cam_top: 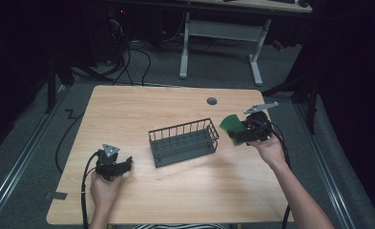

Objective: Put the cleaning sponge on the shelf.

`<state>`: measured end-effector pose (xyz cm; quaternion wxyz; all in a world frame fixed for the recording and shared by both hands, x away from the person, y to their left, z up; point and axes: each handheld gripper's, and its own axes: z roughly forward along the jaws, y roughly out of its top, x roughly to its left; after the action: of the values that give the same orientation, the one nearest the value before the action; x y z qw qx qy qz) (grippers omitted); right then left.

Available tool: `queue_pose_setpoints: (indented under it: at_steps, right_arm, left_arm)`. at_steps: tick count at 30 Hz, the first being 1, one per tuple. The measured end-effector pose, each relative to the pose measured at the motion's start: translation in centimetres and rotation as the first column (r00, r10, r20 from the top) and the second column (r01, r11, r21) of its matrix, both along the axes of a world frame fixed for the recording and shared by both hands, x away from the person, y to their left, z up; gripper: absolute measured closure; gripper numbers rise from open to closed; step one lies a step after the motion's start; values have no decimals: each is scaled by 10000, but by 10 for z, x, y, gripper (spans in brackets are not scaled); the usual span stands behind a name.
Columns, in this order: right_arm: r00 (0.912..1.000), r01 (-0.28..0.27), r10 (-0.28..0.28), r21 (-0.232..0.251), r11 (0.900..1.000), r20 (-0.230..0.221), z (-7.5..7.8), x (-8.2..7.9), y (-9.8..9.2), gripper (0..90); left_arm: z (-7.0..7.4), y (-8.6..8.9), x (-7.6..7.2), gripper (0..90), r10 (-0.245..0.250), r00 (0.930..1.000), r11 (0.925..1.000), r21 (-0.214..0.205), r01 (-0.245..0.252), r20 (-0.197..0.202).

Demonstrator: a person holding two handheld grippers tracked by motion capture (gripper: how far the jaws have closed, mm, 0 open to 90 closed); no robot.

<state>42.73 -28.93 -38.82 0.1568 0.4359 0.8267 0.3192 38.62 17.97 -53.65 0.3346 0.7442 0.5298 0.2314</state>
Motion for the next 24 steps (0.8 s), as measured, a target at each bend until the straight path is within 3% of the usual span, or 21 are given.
queue_pose_setpoints:
  at_steps: [12,24]
  right_arm:
    - [9986,-521,520,122,9986,96,16,10,38,313]
    - [9970,-777,777,-16,9970,-10,19,22,68,312]
  left_arm:
    - [0,0,0,304,-12,10000,10000,-2,12,-1]
    - [0,0,0,302,-34,10000,10000,9,34,-17]
